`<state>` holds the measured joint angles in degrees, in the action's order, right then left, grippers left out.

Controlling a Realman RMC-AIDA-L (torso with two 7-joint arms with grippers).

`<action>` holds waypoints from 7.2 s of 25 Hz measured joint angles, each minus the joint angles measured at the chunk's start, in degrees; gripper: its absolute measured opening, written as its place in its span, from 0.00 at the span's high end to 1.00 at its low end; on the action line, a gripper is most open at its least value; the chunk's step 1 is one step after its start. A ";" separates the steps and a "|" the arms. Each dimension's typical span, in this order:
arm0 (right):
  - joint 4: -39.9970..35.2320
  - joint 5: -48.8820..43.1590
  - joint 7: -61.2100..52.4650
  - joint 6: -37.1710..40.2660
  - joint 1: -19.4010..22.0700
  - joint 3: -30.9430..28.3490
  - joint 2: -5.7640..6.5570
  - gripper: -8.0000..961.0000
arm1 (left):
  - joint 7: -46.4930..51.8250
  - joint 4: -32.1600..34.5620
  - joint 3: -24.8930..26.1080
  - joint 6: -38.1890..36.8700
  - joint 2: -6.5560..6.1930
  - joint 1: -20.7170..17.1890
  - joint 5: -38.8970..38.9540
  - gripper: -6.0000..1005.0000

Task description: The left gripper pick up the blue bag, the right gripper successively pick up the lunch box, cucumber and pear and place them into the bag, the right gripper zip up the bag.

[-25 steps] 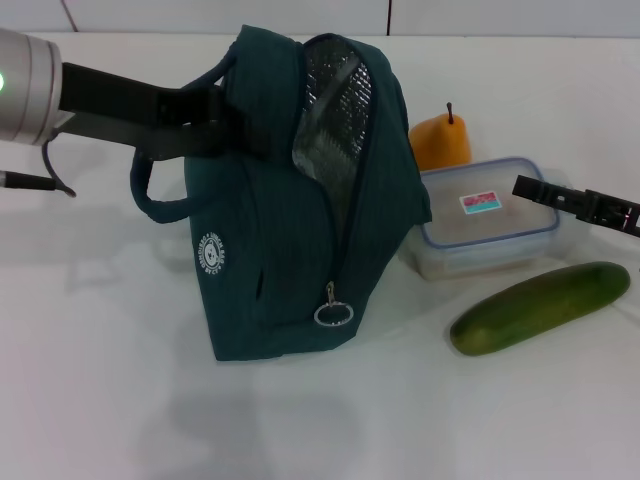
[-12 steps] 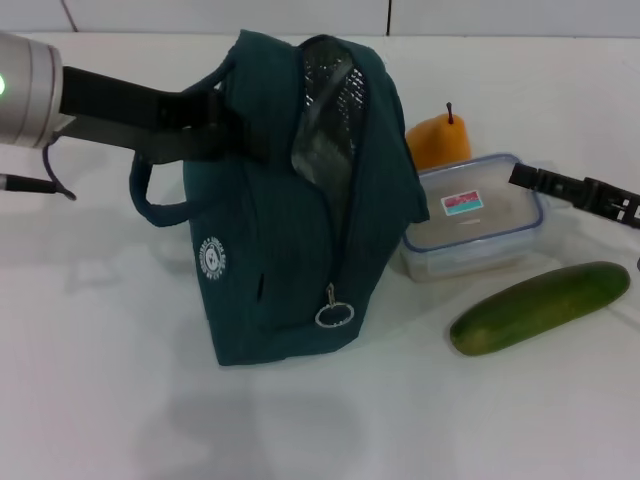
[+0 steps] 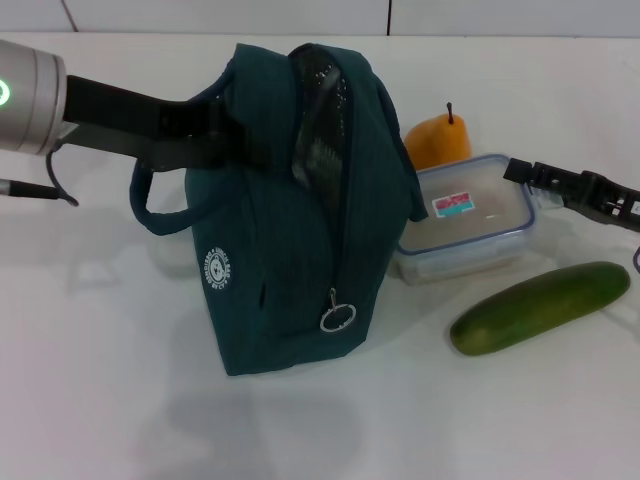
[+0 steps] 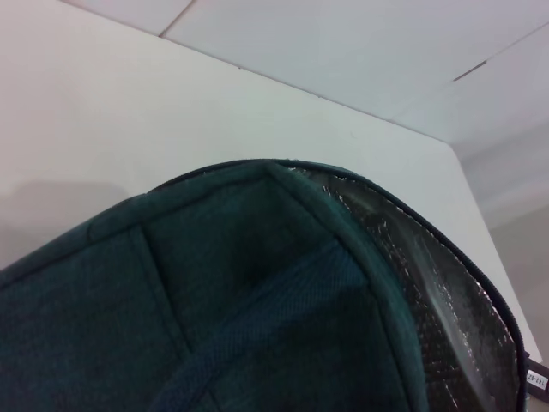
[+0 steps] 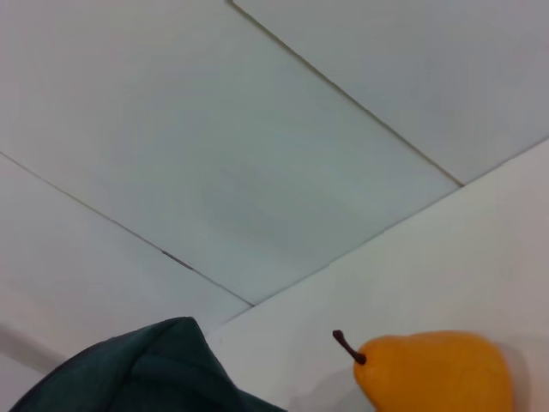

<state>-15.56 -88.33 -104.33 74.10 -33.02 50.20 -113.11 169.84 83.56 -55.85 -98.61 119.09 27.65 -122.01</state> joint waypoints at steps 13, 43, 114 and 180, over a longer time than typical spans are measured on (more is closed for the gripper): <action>0.60 -0.13 -5.35 2.20 0.36 0.10 0.19 0.46 | -0.92 0.02 0.04 0.00 -0.18 0.04 -0.08 0.94; 0.62 0.09 -8.42 4.22 -0.55 -0.32 0.11 0.88 | -1.62 0.03 0.12 0.28 -0.56 0.91 -0.06 0.94; 5.33 15.02 -9.00 12.62 -10.34 0.61 -2.18 0.81 | -7.60 -6.67 0.10 1.16 -1.18 4.69 2.41 0.93; -47.40 -55.78 12.56 30.89 -19.05 25.87 -1.04 0.12 | -14.02 -13.40 6.02 1.76 -1.30 3.50 3.17 0.93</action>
<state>-62.95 -144.11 -91.77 104.99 -52.06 76.07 -114.15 155.83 70.15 -49.83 -96.85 117.79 31.15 -118.84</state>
